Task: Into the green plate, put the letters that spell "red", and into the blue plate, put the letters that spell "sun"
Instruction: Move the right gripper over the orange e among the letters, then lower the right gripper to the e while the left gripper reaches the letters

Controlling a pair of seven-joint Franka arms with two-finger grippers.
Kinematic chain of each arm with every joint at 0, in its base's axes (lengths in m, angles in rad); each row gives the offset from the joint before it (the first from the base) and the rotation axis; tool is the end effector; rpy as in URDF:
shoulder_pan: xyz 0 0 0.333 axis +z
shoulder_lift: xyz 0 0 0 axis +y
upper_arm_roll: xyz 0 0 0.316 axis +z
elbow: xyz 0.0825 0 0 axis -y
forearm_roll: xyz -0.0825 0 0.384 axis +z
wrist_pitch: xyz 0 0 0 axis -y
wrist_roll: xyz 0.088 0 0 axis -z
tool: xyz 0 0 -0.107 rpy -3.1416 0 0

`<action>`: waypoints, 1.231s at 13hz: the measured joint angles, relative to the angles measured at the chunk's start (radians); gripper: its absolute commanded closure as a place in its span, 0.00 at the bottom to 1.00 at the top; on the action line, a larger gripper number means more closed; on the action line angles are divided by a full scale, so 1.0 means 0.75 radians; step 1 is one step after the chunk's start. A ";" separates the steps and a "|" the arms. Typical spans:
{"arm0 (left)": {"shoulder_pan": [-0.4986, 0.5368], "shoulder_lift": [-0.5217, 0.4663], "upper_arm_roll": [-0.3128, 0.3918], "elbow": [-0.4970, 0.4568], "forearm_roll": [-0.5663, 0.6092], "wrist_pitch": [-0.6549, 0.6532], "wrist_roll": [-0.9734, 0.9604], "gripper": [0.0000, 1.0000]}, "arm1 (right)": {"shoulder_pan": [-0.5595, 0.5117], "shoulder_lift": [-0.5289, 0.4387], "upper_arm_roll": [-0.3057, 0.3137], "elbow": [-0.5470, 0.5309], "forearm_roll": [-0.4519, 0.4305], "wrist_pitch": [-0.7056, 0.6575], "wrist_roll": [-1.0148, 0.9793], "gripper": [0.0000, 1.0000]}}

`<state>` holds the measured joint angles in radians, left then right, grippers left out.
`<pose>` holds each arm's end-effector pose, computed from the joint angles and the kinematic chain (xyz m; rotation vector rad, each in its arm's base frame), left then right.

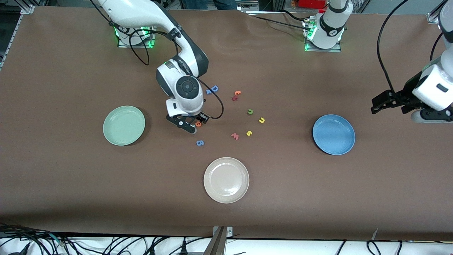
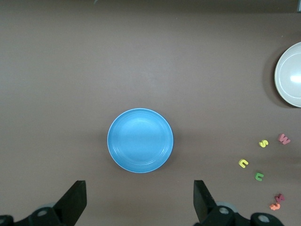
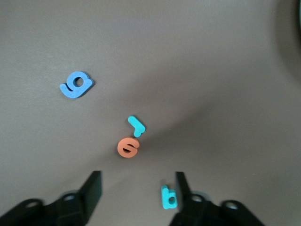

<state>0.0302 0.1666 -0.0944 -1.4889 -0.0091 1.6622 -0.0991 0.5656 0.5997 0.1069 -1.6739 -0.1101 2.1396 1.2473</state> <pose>0.6109 -0.0356 0.5747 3.1158 0.0577 0.0084 0.5283 0.4056 0.2461 2.9159 -0.7820 -0.0783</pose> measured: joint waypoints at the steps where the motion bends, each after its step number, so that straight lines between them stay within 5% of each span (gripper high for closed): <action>1: -0.002 0.033 0.000 0.000 0.000 0.033 0.000 0.00 | 0.004 0.015 -0.001 0.000 -0.004 0.026 0.041 0.36; 7: -0.086 0.158 -0.002 -0.036 -0.063 0.223 -0.001 0.00 | -0.001 0.104 -0.017 0.000 -0.005 0.171 0.212 0.38; 11: -0.222 0.190 -0.007 -0.203 -0.076 0.397 -0.004 0.00 | -0.001 0.144 -0.018 0.000 -0.005 0.216 0.267 0.40; 16: -0.368 0.277 -0.009 -0.240 -0.076 0.445 0.012 0.01 | -0.001 0.153 -0.018 0.000 -0.005 0.204 0.275 0.40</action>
<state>-0.2462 0.3746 -0.1012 -1.6688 -0.0661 1.9957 -0.0899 0.5651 0.7146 0.0934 -1.6739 -0.1138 2.2927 1.4539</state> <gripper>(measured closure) 0.000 0.396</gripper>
